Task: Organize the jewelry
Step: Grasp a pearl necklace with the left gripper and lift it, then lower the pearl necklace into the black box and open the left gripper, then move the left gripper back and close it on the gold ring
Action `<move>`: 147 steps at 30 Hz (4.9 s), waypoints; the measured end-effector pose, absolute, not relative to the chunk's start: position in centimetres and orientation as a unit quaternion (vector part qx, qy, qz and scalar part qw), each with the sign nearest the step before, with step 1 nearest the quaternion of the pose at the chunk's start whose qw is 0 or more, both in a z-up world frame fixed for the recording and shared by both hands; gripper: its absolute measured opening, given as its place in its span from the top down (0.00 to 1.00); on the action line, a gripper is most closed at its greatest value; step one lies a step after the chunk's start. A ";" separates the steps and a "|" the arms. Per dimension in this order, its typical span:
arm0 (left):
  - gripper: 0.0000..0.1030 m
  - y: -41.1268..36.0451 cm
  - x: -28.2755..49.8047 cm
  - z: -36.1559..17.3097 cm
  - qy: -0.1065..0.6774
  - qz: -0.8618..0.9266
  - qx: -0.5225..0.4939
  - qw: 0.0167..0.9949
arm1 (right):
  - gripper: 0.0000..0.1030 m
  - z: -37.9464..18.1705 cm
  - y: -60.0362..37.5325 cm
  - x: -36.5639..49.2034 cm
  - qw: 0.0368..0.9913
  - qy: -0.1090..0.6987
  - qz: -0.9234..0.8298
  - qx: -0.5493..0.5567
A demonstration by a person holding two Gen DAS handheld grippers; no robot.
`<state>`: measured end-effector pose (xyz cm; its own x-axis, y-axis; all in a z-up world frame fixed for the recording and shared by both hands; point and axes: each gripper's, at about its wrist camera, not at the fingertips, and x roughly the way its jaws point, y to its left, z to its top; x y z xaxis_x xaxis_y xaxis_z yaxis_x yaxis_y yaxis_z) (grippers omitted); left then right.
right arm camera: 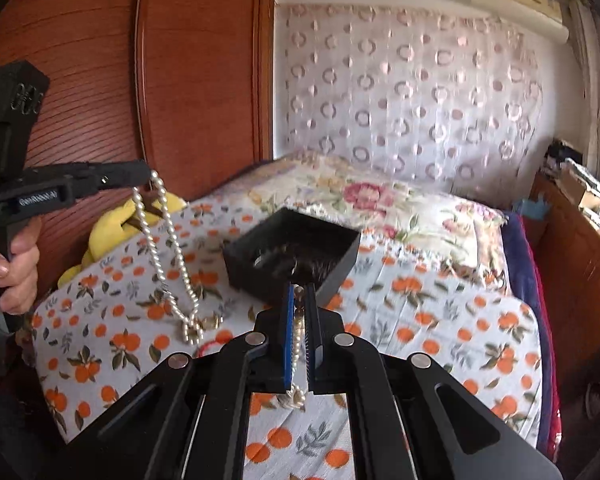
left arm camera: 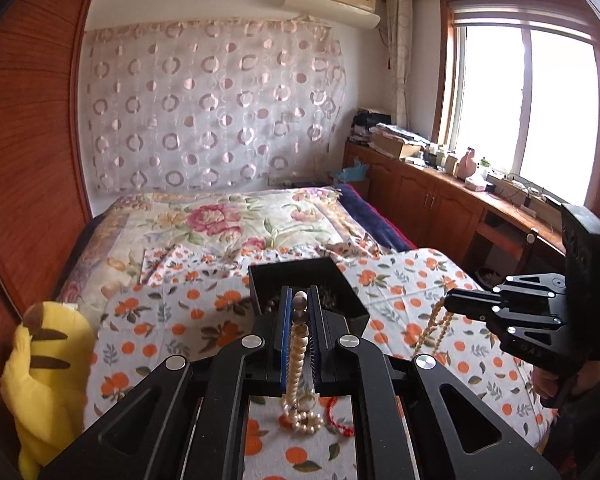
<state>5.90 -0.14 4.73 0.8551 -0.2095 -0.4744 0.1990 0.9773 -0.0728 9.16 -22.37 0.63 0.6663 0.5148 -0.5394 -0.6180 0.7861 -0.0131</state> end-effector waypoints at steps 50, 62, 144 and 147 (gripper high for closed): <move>0.93 -0.5 18.8 8.8 0.234 -0.107 -0.001 0.966 | 0.95 9.6 -18.4 19.9 0.920 0.176 0.334 -0.106; 0.93 0.3 20.3 3.1 0.291 -0.106 -0.016 0.951 | 0.94 6.1 -17.0 23.3 0.907 0.212 0.350 -0.097; 0.65 -2.4 11.8 -9.8 0.438 -0.154 0.026 0.885 | 0.91 -10.8 -18.8 15.9 0.845 0.405 0.324 -0.131; 0.79 -2.8 11.8 -9.8 0.438 -0.154 0.035 0.885 | 0.91 -10.8 -18.9 16.0 0.844 0.408 0.327 -0.124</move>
